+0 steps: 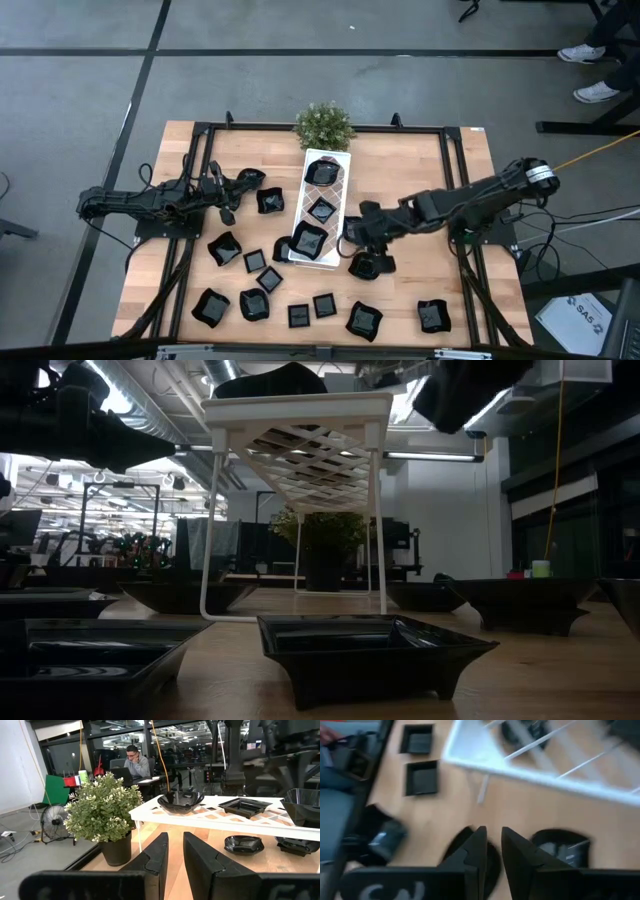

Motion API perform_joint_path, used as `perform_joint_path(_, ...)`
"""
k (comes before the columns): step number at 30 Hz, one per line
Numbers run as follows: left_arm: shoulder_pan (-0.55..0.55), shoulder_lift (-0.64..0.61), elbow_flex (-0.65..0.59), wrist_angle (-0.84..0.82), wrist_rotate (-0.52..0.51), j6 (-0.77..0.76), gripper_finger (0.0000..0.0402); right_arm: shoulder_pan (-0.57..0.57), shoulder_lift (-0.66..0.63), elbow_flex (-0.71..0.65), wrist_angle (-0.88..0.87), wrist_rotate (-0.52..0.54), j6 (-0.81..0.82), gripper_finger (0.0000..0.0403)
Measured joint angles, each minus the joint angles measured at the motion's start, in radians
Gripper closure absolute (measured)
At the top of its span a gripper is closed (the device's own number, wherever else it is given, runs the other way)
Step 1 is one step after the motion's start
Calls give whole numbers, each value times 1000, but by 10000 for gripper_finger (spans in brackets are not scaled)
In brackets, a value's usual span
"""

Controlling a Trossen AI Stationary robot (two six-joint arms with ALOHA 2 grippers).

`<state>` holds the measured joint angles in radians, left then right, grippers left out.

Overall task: Pick & Place Mini shaped plates
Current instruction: Stack the distorted square plate on top of the distorted square plate on the shelf

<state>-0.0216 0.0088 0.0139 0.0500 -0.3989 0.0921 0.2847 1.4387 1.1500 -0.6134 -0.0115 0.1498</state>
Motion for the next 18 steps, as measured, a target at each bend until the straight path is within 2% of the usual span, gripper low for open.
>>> perform_joint_path(11, 0, 0, 0, 0, 0, 0, 347, 135, 0, 0, -44, -120, 301, 344)
perform_joint_path(18, 0, 0, 0, 0, 0, 0, 349, 222, 0, 0, -29, -98, 396, 344)
